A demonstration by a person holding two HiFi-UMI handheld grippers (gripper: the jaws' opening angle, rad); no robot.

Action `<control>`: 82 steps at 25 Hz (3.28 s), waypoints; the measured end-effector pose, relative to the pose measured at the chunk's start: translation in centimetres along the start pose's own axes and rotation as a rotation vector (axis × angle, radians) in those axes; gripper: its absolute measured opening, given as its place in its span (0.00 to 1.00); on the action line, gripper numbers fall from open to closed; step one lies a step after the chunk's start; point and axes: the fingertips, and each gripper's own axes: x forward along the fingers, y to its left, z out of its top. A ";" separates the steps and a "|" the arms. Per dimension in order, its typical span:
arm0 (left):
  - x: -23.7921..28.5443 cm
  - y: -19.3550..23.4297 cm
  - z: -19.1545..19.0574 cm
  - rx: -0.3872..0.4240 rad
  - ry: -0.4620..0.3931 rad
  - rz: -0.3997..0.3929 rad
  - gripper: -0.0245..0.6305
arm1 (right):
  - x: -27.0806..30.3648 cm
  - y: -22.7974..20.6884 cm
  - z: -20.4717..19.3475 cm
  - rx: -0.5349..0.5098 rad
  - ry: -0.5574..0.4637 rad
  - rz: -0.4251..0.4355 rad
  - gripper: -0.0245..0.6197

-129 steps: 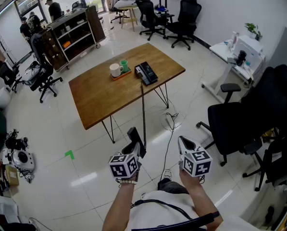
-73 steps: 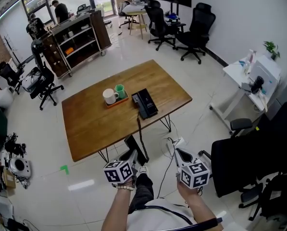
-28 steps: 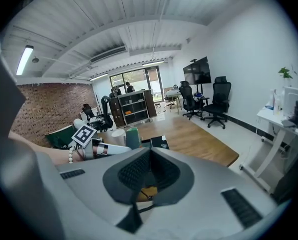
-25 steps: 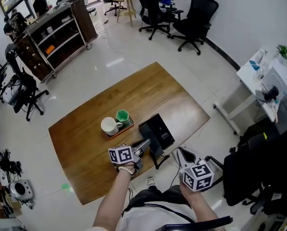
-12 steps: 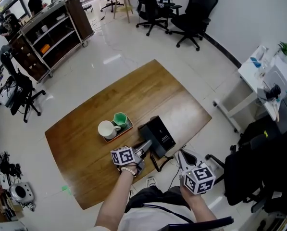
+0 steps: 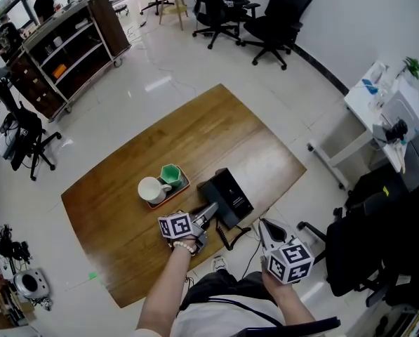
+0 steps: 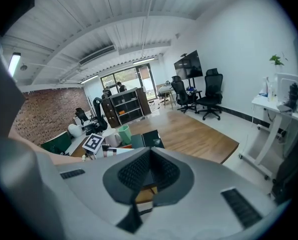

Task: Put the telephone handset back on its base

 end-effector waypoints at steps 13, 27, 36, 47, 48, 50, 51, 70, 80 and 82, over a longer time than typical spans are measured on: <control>0.2 1.4 -0.4 -0.042 0.058 0.081 0.16 | -0.4 -0.4 -0.6 0.024 0.012 0.007 0.05; -4.9 -1.1 1.6 0.154 -0.102 0.396 0.40 | -2.3 -0.2 0.2 -0.009 0.009 0.032 0.05; -12.8 -8.2 -1.4 0.296 -0.208 0.514 0.04 | -4.6 1.0 0.7 -0.080 -0.013 0.103 0.05; -16.4 -17.1 -13.7 0.393 -0.155 0.634 0.04 | -14.4 1.3 -2.7 -0.139 -0.079 0.131 0.05; -16.4 -18.2 -14.7 0.394 -0.160 0.621 0.04 | -15.5 1.5 -3.1 -0.142 -0.085 0.134 0.05; -16.3 -20.2 -16.7 0.401 -0.167 0.607 0.04 | -17.5 2.0 -4.0 -0.148 -0.094 0.145 0.05; -16.4 -21.1 -17.8 0.406 -0.169 0.607 0.04 | -18.5 2.3 -4.6 -0.152 -0.096 0.151 0.05; -19.1 -30.0 -28.2 0.485 -0.204 0.606 0.04 | -30.4 6.6 -12.5 -0.171 -0.119 0.187 0.05; -20.5 -31.3 -29.5 0.497 -0.224 0.600 0.04 | -32.4 7.3 -13.8 -0.169 -0.138 0.176 0.05; -20.6 -31.4 -29.6 0.497 -0.226 0.599 0.04 | -32.5 7.5 -13.7 -0.170 -0.140 0.176 0.05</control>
